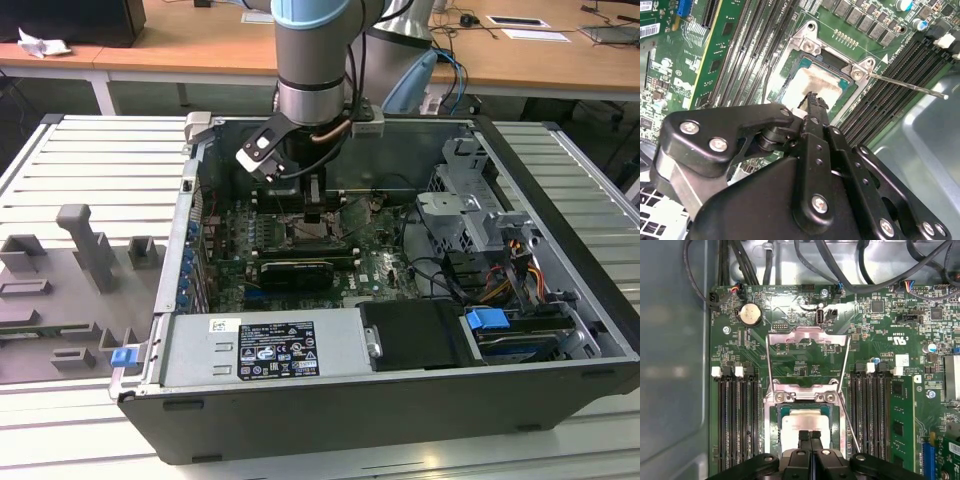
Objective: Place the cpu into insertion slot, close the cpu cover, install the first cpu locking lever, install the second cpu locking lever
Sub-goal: 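Close the cpu cover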
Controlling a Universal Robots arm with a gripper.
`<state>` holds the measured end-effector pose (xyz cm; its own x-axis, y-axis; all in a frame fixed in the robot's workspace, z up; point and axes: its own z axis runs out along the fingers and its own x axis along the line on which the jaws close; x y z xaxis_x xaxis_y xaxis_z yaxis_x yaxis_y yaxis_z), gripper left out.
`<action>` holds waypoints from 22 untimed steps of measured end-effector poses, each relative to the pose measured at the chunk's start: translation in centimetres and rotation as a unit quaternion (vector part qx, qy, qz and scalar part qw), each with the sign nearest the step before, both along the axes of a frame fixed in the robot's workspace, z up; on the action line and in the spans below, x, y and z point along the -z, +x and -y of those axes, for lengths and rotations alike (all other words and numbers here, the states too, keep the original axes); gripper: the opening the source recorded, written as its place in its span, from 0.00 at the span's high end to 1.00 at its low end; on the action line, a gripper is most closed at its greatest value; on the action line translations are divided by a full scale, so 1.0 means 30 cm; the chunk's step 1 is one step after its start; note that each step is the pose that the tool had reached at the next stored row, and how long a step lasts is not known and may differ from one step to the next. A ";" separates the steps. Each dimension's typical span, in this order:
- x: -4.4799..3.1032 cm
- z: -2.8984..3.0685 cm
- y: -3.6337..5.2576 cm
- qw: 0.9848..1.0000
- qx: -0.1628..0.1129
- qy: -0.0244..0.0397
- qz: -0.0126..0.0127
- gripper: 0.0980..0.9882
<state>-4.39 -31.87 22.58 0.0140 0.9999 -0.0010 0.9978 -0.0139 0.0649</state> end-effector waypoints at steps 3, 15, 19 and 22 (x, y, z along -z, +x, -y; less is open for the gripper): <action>-0.008 0.000 0.000 1.000 0.000 0.000 0.000 0.99; -0.035 0.000 0.000 1.000 0.000 0.005 -0.001 0.99; -0.042 0.000 0.000 1.000 0.000 0.005 -0.001 0.99; -0.047 0.000 0.000 1.000 0.000 0.008 -0.001 0.99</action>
